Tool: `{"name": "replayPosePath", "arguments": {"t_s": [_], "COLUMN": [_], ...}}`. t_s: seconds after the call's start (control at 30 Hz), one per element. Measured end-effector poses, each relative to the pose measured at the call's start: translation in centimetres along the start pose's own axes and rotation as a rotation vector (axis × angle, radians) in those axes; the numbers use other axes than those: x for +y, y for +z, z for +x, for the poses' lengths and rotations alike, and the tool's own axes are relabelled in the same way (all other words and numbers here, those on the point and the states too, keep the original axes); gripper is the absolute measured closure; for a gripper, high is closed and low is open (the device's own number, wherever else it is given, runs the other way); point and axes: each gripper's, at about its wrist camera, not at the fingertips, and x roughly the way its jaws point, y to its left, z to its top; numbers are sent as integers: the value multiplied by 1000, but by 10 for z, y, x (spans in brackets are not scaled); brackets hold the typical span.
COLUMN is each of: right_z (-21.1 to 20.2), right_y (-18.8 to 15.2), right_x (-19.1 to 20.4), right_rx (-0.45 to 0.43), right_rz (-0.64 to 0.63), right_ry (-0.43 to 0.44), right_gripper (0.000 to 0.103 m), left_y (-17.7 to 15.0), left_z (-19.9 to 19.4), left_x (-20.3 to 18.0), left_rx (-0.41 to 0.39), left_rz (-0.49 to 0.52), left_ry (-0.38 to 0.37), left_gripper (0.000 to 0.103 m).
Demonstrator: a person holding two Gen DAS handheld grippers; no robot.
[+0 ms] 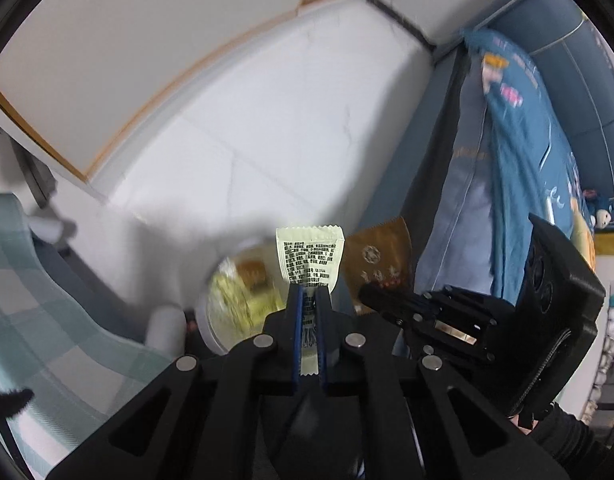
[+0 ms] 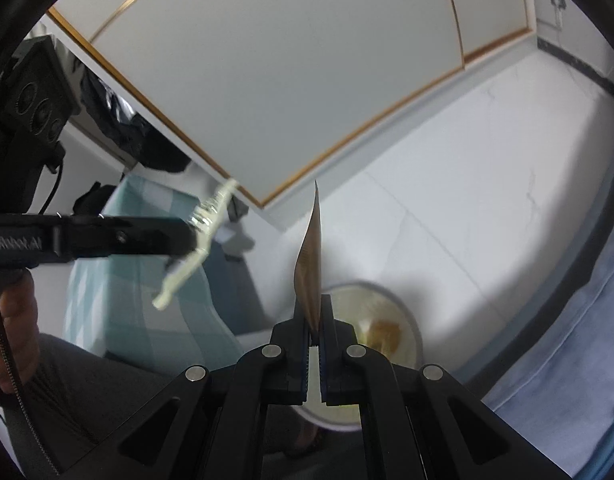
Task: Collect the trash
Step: 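Open both grippers over the metal bin to drop sachet and wrapper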
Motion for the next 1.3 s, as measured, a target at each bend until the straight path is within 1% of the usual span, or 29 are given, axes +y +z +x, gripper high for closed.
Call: {"name": "replayPosePath", "arguments": {"t_s": [0.03, 0.1, 0.2, 0.27, 0.43, 0.57, 0.73, 0.83, 0.87, 0.9, 1.0, 1.03, 1.07, 1.1, 1.17, 1.27, 1.3], "right_z": [2, 13, 28, 37, 49, 54, 59, 60, 60, 63, 59, 58, 55, 54, 49, 40, 37], "right_y": [-3, -11, -21, -28, -35, -42, -47, -47, -48, -48, -48, -48, -48, -47, -46, -44, -43], "right_x": [-4, -8, -12, -17, -23, -30, -33, -35, -36, -33, -33, -31, -31, -30, -29, -27, -26], "right_rx": [11, 48, 104, 143, 198, 226, 251, 261, 274, 285, 280, 278, 274, 269, 256, 231, 221], "right_rz": [7, 28, 58, 85, 134, 155, 173, 178, 172, 168, 164, 161, 159, 159, 154, 151, 148], "right_ry": [5, 6, 9, 14, 7, -1, -18, -22, -36, -44, -58, -62, -66, -67, -71, -77, -81], "right_gripper": [100, 100, 100, 100, 100, 98, 95, 94, 88, 80, 74, 73, 71, 69, 68, 65, 62], "left_y": [-1, -2, -5, -8, -10, -10, -8, -7, -7, -6, -7, -7, -8, -9, -11, -12, -12], "left_z": [7, 18, 36, 46, 67, 78, 82, 85, 84, 83, 79, 77, 74, 71, 68, 57, 51], "left_x": [3, 9, 17, 17, 10, 7, 11, 22, 24, 26, 24, 22, 22, 21, 19, 14, 12], "left_rx": [37, 85, 167, 211, 277, 316, 320, 337, 338, 333, 298, 286, 268, 253, 235, 195, 167], "left_rz": [-16, -29, -54, -53, -24, -23, -43, -89, -103, -110, -98, -92, -85, -79, -71, -56, -50], "left_ry": [-11, -9, 12, 27, 55, 58, 63, 59, 69, 78, 105, 117, 126, 130, 144, 169, 181], "left_gripper": [101, 101, 101, 101, 101, 101, 101, 99, 97, 95, 77, 66, 61, 59, 54, 52, 52]}}
